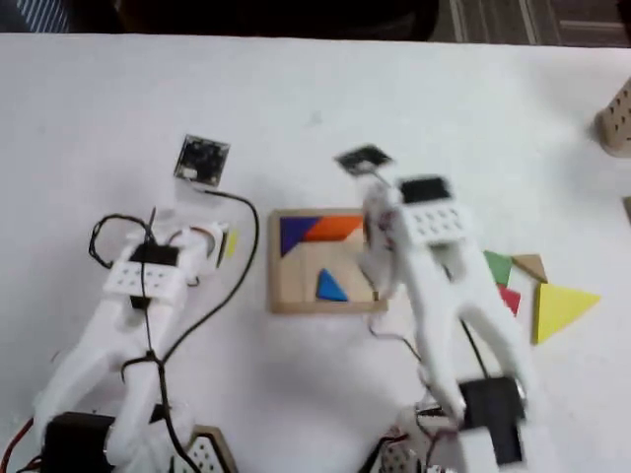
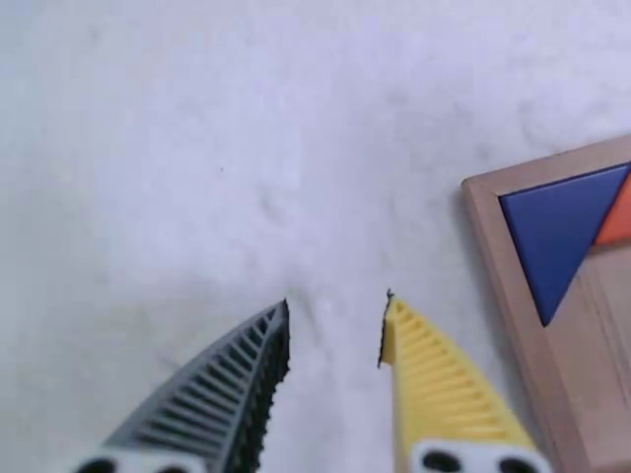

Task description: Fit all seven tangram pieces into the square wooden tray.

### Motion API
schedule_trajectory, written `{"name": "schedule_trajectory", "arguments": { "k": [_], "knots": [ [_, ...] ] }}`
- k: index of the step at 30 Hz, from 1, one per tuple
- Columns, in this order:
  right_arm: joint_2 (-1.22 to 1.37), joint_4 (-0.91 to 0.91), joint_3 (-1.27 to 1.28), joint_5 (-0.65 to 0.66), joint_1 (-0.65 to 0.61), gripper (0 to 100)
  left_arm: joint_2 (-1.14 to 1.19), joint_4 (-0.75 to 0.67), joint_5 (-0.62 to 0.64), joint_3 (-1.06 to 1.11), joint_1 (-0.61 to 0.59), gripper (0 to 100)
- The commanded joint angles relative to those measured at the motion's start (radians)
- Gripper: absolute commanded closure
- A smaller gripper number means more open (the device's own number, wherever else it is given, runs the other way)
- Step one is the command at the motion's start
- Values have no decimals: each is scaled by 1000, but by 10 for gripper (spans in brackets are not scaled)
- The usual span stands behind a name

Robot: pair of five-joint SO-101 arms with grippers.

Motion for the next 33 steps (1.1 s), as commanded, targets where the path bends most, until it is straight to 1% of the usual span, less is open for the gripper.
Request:
{"name": "schedule_trajectory", "arguments": {
  "k": [1, 4, 7, 9, 11, 12, 14, 16, 20, 22, 24, 31, 33],
  "knots": [
    [-260, -134, 224, 11, 114, 846, -50, 58, 9, -11, 61, 816],
    [-407, -234, 390, 11, 213, 922, -51, 100, 6, -11, 125, 816],
    [-486, -328, 506, 20, 291, 980, -51, 107, 6, -11, 168, 832],
    [-501, -352, 546, 20, 338, 981, -51, 103, 6, -11, 197, 889],
    [-501, -351, 549, 20, 383, 979, -51, 101, 6, -11, 243, 972],
    [-501, -351, 549, 20, 403, 979, -51, 106, 5, -11, 275, 986],
    [-501, -351, 555, 21, 427, 979, -51, 118, 5, -11, 346, 965],
    [-501, -360, 574, 25, 437, 979, -51, 138, 5, -23, 427, 981],
    [-501, -384, 606, 87, 437, 979, -50, 207, 5, -64, 605, 977],
    [-501, -384, 611, 97, 437, 979, -44, 233, 9, -81, 670, 977],
    [-501, -384, 612, 97, 437, 979, -42, 235, 12, -84, 702, 977],
    [-501, -395, 612, 94, 432, 979, -41, 230, 17, -86, 740, 977],
    [-501, -398, 612, 91, 432, 979, -39, 230, 51, -92, 740, 976]
  ]
}}
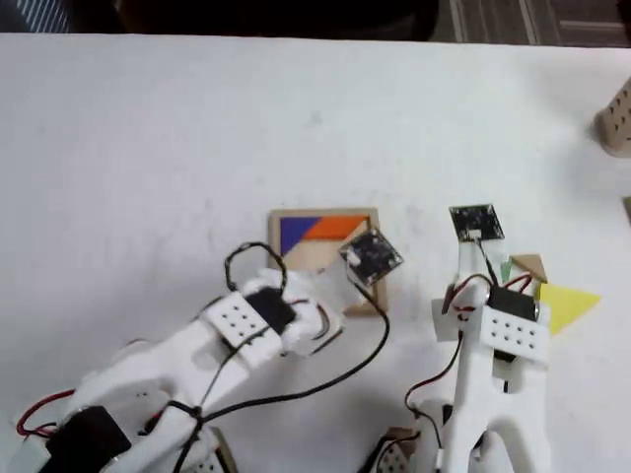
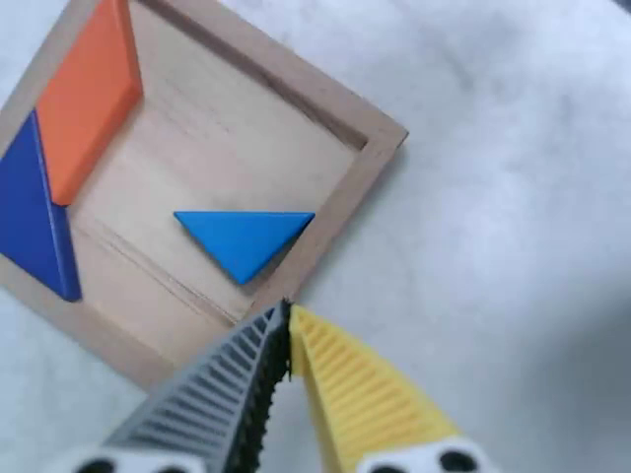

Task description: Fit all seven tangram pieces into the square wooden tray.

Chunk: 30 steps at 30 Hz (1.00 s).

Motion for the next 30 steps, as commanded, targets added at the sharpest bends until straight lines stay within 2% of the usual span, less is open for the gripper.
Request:
{"name": "schedule_trajectory", "arguments": {
  "k": [1, 9, 19, 30],
  "knots": [
    [-25, -16, -5, 8, 7, 978, -35, 8, 69, -69, 28, 976],
    [-25, -16, -5, 8, 7, 978, 225, 44, 152, -269, 4, 976],
    [-25, -16, -5, 8, 7, 978, 509, 239, 221, -525, -1, 976],
    [-25, -16, -5, 9, 5, 977, 677, 239, 221, -703, -13, 976]
  ]
}}
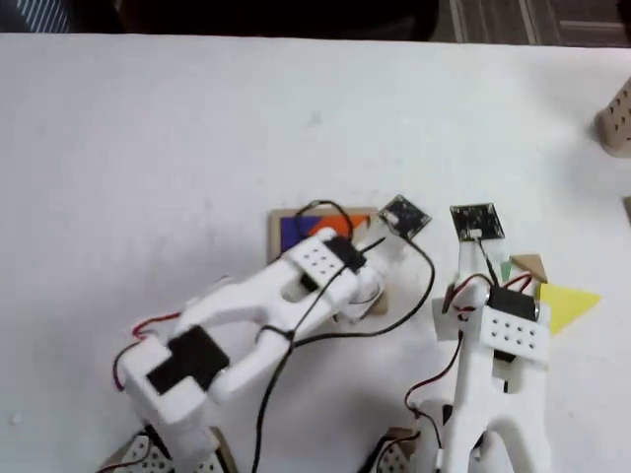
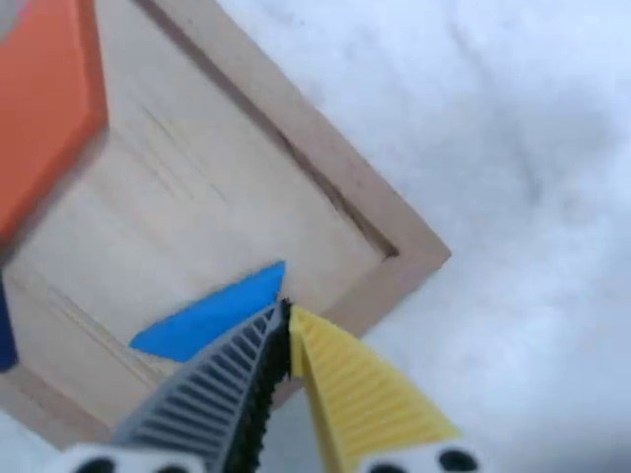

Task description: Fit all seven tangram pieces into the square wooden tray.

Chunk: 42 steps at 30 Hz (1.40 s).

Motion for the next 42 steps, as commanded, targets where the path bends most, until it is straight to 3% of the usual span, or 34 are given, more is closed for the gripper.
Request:
{"name": "schedule_trajectory", "arguments": {
  "k": [1, 14, 26, 36, 42],
  "knots": [
    [-25, -16, -5, 9, 4, 977, 19, 11, 14, -86, -21, 976],
    [-25, -16, -5, 14, 5, 977, 110, 18, 15, -229, -186, 976],
    [-25, -16, -5, 14, 5, 975, 28, 72, 15, -192, -217, 976],
    [-25, -16, 3, 14, 4, 975, -124, 63, 6, -71, -120, 976],
    [-25, -16, 3, 15, 4, 975, -124, -37, -25, 34, -39, 976]
  ]
}}
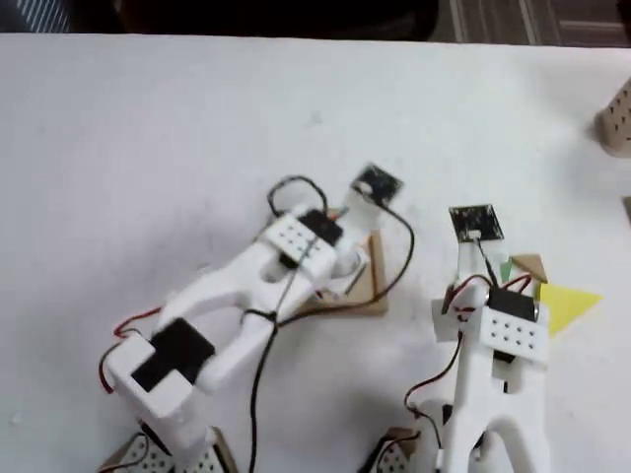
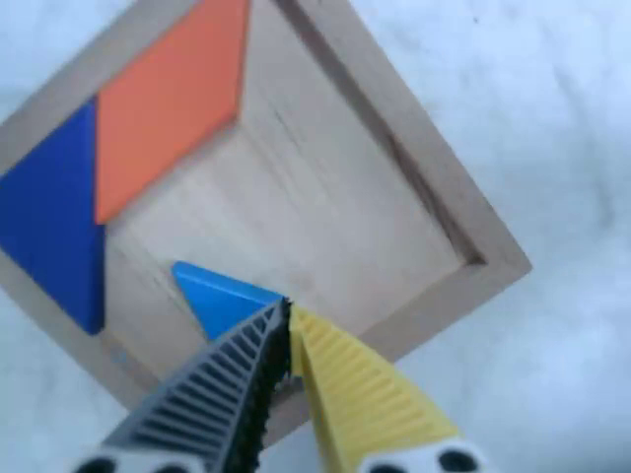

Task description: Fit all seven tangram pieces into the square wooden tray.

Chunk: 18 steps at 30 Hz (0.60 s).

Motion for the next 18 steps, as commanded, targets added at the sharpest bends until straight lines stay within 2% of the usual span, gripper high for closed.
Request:
{"name": "schedule_trajectory", "arguments": {
  "k": [1, 5, 18],
  "knots": [
    [-25, -16, -3, 12, 4, 975, -62, -69, -68, 25, 68, 976],
    [-25, -16, -3, 12, 4, 975, -62, -115, -181, 54, 70, 976],
    [-25, -24, 0, 12, 4, 975, -62, -114, -187, 117, -64, 976]
  ]
}}
